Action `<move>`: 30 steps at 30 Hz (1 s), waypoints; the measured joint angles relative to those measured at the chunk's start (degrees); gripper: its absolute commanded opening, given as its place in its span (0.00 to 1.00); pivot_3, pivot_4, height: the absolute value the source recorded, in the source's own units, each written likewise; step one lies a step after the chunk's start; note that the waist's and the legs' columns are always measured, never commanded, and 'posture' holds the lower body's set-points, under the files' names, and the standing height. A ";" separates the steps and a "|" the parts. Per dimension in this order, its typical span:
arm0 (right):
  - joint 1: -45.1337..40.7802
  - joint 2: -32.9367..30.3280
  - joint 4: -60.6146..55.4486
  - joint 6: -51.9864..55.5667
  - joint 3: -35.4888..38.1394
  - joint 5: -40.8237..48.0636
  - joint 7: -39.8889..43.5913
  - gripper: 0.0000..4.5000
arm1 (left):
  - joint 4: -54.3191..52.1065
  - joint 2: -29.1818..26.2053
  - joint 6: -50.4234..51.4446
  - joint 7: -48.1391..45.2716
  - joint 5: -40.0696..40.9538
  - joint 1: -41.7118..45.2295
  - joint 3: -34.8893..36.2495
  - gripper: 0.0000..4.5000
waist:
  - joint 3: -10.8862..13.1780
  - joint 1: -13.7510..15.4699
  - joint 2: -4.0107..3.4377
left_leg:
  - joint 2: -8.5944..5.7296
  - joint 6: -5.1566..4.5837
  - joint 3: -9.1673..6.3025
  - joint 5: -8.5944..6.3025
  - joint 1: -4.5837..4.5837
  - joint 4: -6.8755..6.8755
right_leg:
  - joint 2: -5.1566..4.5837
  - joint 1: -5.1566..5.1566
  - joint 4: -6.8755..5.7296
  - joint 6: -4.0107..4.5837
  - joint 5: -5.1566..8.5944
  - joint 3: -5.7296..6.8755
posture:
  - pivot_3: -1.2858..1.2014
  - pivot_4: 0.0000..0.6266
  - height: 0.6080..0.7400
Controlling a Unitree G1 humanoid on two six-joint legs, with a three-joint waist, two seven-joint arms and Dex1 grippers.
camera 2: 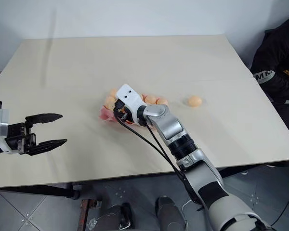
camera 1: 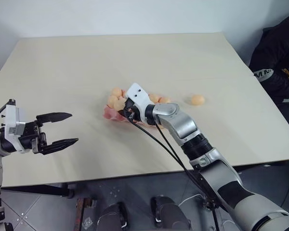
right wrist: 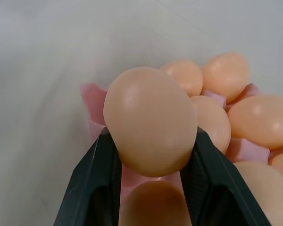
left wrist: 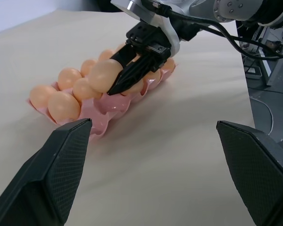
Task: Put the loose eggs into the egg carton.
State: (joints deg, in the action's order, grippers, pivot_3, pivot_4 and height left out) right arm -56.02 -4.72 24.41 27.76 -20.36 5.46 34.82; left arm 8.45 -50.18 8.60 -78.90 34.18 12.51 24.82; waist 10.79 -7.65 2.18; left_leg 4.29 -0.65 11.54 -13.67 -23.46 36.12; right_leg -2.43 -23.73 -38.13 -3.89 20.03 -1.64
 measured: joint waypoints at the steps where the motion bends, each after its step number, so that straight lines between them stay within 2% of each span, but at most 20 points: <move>1: 0.00 0.05 0.44 -0.43 -0.06 -0.47 0.46 0.45 | -0.30 0.00 0.01 0.17 0.05 -0.10 0.08 1.00 | 0.00 -0.12 0.00 | 0.00 0.00 0.00 0.00 0.00 -0.01 | 0.00 0.00 0.01 0.00 0.00 0.00 | 0.52 0.24 1.00; 8: 0.06 0.27 0.12 -1.18 -0.66 -2.12 3.72 0.99 | -1.04 0.00 0.01 0.99 0.21 -0.27 0.15 1.00 | 0.01 -0.64 -0.01 | 0.03 0.06 0.01 0.02 0.01 -0.05 | 0.02 -0.01 -0.02 0.00 0.00 -0.01 | 0.52 0.24 1.00; 15: 0.08 -0.21 -3.72 -0.62 0.13 -1.88 5.74 1.00 | -0.99 0.00 0.00 1.19 0.21 0.42 -0.15 1.00 | 0.01 -0.57 -0.01 | 0.02 0.07 0.00 0.02 0.01 -0.04 | 0.01 -0.01 -0.01 0.01 0.00 0.00 | 0.52 0.24 1.00; 18: 0.39 -2.03 -9.52 2.56 2.68 0.75 7.49 1.00 | -0.89 0.00 0.00 1.20 0.21 0.91 -0.28 1.00 | 0.01 -0.38 -0.01 | 0.02 0.07 -0.03 0.01 -0.01 -0.07 | 0.01 -0.01 0.04 0.01 0.00 0.00 | 0.52 0.24 1.00; 21: 1.63 -7.37 -19.04 7.59 7.60 5.26 10.12 1.00 | -0.70 0.00 -0.02 1.15 0.21 1.19 -0.44 1.00 | 0.00 -0.09 0.00 | 0.02 0.06 -0.08 -0.01 -0.04 -0.09 | -0.02 0.02 0.16 0.00 0.00 0.06 | 0.52 0.24 1.00; 24: 6.35 -14.68 -27.69 11.85 11.67 9.06 12.95 1.00 | 0.15 0.00 -0.07 1.08 0.18 1.69 -0.62 1.00 | -0.01 0.49 0.02 | 0.02 0.03 -0.12 -0.07 -0.05 -0.11 | -0.04 0.06 0.29 0.00 0.00 0.11 | 0.52 0.24 1.00; 28: 13.66 -23.65 -33.63 15.67 16.67 12.22 14.96 1.00 | 2.08 0.23 -0.61 0.91 -0.05 3.64 -1.67 1.00 | 0.01 1.04 0.00 | 0.02 0.03 -0.06 -0.10 -0.04 -0.10 | -0.04 0.03 0.28 0.01 0.01 0.04 | 0.52 0.24 1.00; 30: 14.95 -26.14 -34.78 16.30 18.64 12.79 14.78 1.00 | 3.58 0.49 -1.16 0.73 -0.29 5.46 -2.65 1.00 | 0.02 0.98 -0.02 | 0.03 0.04 -0.04 -0.09 0.02 -0.11 | -0.01 0.03 0.23 0.02 0.01 0.00 | 0.52 0.24 1.00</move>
State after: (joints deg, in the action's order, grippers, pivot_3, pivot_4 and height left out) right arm -41.07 -30.86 -10.37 44.07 -1.72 18.25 49.60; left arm 12.03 -49.69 7.44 -78.17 33.90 17.97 22.18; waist 10.81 -6.66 2.17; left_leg 4.32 -0.61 11.51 -13.76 -23.44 36.01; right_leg -2.45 -23.70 -37.91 -3.87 20.04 -1.64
